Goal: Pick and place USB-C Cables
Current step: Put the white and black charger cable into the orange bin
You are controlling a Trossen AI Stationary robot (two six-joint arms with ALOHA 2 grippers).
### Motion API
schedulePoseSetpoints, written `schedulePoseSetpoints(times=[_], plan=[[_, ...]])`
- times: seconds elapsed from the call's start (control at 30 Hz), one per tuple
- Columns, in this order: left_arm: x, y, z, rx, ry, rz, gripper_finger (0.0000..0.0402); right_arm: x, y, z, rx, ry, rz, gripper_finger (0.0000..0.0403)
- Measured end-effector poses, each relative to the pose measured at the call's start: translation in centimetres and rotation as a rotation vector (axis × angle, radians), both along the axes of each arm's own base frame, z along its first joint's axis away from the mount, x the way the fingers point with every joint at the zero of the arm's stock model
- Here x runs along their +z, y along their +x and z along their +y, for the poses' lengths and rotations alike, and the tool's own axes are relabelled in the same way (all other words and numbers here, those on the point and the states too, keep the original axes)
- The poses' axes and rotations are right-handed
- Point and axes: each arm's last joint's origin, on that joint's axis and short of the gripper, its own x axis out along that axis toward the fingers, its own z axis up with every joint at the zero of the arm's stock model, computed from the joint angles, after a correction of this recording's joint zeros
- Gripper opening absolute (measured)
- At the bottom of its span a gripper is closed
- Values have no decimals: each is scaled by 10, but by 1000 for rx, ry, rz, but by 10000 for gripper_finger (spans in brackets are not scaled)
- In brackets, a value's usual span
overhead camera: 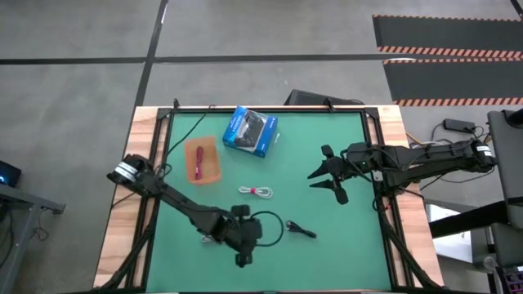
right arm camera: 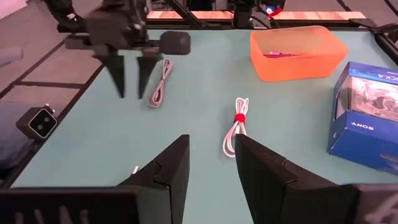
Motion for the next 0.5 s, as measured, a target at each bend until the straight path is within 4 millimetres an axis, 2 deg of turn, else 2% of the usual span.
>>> schedulePoseSetpoints(times=[0.27,0.5], plan=[[-14,-37,-7,85,3,319,130,-1,0,0,-1,2,5,118],[-23,-46,-7,77,-6,393,130,-2,0,0,-1,2,8,118]])
